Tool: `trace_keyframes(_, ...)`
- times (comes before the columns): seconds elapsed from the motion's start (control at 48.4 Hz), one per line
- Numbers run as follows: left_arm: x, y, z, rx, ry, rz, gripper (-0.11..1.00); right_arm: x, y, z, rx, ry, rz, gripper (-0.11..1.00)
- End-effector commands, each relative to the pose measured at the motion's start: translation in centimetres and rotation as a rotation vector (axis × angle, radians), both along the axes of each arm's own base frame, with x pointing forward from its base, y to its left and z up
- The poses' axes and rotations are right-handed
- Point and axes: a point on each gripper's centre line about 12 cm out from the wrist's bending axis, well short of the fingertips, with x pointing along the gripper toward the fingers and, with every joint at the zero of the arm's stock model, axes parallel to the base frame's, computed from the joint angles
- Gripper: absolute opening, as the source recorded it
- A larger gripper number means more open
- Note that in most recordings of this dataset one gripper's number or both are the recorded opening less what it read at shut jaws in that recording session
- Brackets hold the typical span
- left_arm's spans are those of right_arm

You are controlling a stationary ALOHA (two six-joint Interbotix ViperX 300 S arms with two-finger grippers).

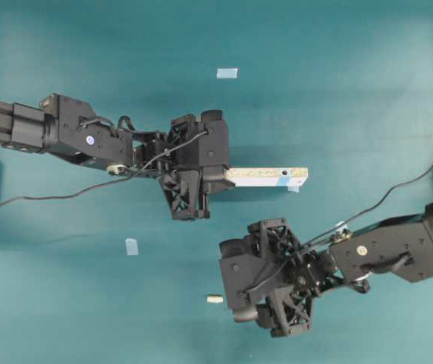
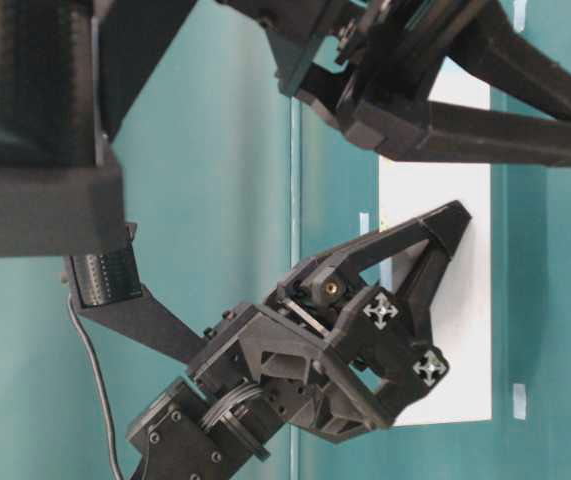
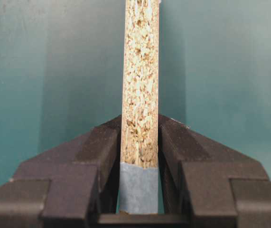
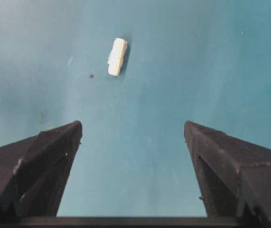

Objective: Move the wooden board into place and insert the rod into its hole.
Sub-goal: 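Swing the held board toward the table center with the left gripper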

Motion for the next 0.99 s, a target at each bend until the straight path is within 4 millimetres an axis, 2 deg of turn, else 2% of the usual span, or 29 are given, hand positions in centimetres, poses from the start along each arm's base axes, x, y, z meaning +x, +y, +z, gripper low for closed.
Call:
trace_keyframes(0.0,0.2,-0.4,1.0,-0.007,-0.032,-0.001,0.21,0.5,0.2,1.3,0.014,-0.034,-0.001,0.94)
trace_keyframes(0.847,0.6,-0.9,-0.1,-0.006,-0.028,-0.013,0.22,0.6,0.0,1.2,0.001,-0.039,0.004,0.94)
trace_keyframes(0.868,0.7,-0.9,-0.1,-0.007,-0.031,-0.012,0.25,0.6,0.0,1.2,0.001,-0.039,0.004,0.94)
trace_keyframes(0.971,0.9,-0.9,0.2,-0.005,-0.04,-0.014,0.55,0.6,-0.1,1.2,0.001,-0.039,0.003,0.94)
